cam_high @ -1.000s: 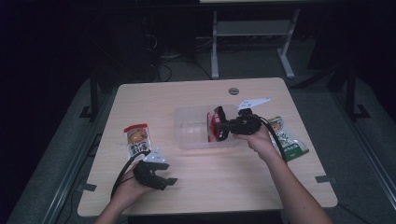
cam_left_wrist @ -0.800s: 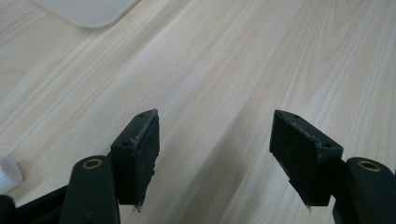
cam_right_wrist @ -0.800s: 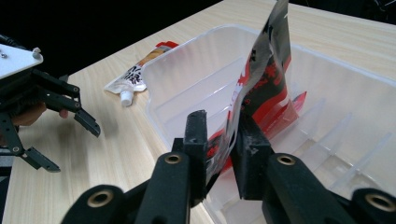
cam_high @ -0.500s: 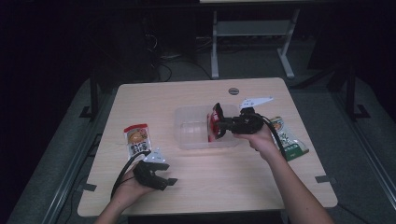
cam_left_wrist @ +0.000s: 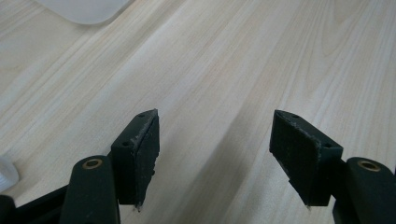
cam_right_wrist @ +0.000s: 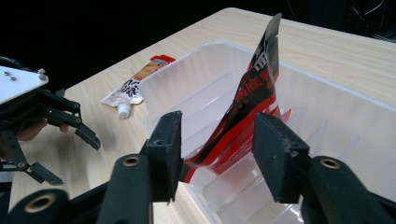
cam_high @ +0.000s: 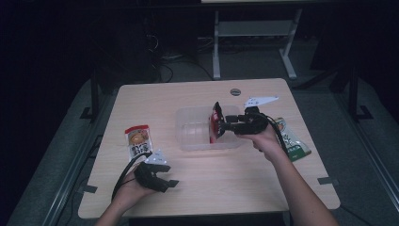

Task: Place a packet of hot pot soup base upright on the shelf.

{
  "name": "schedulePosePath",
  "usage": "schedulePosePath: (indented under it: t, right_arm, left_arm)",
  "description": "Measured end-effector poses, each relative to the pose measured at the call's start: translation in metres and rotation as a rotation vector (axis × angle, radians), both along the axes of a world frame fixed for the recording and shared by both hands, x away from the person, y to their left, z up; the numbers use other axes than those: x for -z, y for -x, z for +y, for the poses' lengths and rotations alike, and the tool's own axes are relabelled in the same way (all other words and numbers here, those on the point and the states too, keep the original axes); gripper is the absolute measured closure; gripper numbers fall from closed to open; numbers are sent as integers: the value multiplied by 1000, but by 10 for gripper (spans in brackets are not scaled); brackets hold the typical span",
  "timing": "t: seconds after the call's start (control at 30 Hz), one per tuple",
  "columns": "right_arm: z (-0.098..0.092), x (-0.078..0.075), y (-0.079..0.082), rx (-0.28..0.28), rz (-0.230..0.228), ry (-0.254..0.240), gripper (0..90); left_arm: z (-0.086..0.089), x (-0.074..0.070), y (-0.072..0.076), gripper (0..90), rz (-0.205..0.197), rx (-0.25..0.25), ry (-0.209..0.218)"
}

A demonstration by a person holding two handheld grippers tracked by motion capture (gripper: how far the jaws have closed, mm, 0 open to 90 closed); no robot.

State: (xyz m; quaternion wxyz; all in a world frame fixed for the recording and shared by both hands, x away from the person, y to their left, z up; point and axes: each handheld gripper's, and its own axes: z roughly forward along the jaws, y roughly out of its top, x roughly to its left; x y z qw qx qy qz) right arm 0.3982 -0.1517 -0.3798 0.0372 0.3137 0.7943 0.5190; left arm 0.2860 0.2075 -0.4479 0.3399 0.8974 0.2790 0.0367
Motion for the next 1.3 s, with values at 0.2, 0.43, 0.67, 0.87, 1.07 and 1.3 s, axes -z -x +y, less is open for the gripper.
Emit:
schedulePosePath:
  t: [0.2,0.43,0.67,0.87,1.07,1.3]
  right_arm:
    - [2,-10,5,-11,-13,-1,468]
    - [3,-12,10,-22,-8,21,407]
    - [-2,-12,16,-19,-6,48,385]
    - [-7,-9,26,-23,-14,72,370]
    - [-11,-7,40,-38,-14,98,358]
    - [-13,5,59,-69,-7,134,339]
  left_arm:
    - [1,0,0,329,-3,0,0]
    - [2,0,0,329,-5,0,1]
    - [2,0,0,329,0,0,4]
    - [3,-1,0,329,-5,4,0]
    - [3,-1,0,329,-8,2,-1]
    - [3,-1,0,329,-8,-4,3]
